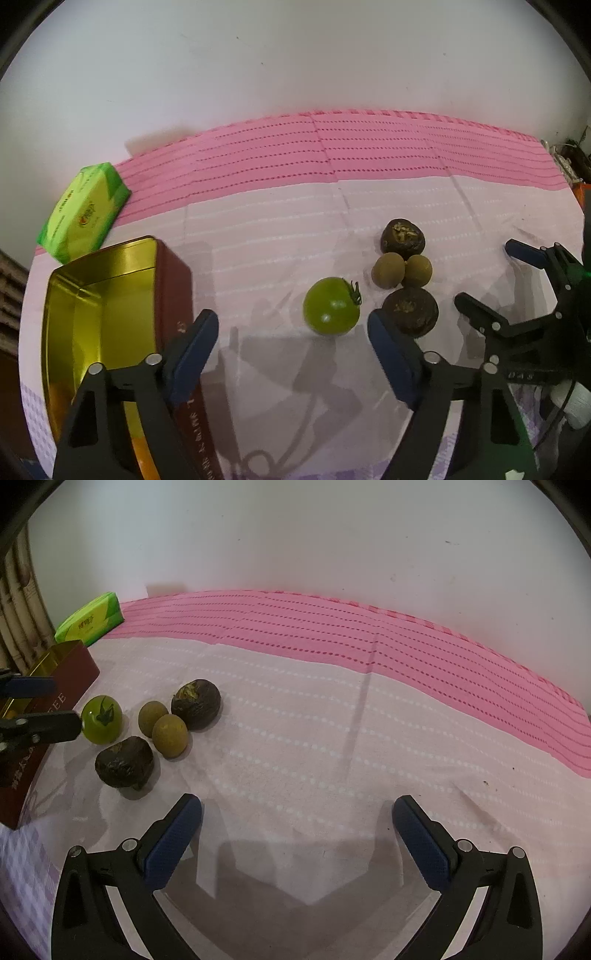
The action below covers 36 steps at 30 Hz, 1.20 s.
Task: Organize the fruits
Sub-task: 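Grasp the green tomato with the left gripper and lift it, then carry the green tomato into the gold tin and open the left gripper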
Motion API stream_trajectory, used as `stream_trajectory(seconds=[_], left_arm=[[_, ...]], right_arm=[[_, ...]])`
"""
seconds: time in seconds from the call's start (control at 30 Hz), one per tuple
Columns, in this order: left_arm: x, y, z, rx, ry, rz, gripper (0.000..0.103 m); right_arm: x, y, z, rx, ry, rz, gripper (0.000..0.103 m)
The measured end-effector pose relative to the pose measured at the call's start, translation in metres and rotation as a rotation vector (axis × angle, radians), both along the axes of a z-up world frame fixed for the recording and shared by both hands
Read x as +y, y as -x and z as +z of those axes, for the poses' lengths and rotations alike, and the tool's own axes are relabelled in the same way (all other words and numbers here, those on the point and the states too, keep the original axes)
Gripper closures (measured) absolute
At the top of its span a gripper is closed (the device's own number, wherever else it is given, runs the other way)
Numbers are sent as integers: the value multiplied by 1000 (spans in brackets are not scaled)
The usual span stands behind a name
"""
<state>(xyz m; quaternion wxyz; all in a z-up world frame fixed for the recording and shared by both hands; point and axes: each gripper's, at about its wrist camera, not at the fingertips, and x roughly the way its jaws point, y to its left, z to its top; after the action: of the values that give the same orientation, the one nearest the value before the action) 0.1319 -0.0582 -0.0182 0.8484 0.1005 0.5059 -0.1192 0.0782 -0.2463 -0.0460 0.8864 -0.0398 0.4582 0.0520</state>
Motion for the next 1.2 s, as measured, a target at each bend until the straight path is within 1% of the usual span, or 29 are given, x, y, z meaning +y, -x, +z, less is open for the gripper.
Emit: stream_trajectory(seconds=[0.13,0.2,0.27,0.4,0.5,0.53,0.63,0.83,1.2], left_arm=[[-4,-8,-5,12,6,-15,28],[-6,-11,-9,26,14,-26,34],[-9,-16,-14,49,17,-35,41],[-14,-20,-22,74,31,-36,49],[-17,-26,-29,100,40,-35,62],[-18,-27,-30,112,50,-37,69],[-21,-23,-31,100,26,-39,70],[-21,-13,-22,83,13,-44,70],[-2,14,3,52,48,-3,70]], right_arm=[[-1,0,0,0,0,0,0],[-1,0,0,0,0,0,0],[0,0,0,0,0,0,0],[-1,0,0,0,1,0,0],[-1,0,0,0,0,0,0],[-1,0,0,0,0,0,0],[-1,0,0,0,0,0,0],[0,0,0,1,0,-2,0],[0,0,0,1,0,-2,0]])
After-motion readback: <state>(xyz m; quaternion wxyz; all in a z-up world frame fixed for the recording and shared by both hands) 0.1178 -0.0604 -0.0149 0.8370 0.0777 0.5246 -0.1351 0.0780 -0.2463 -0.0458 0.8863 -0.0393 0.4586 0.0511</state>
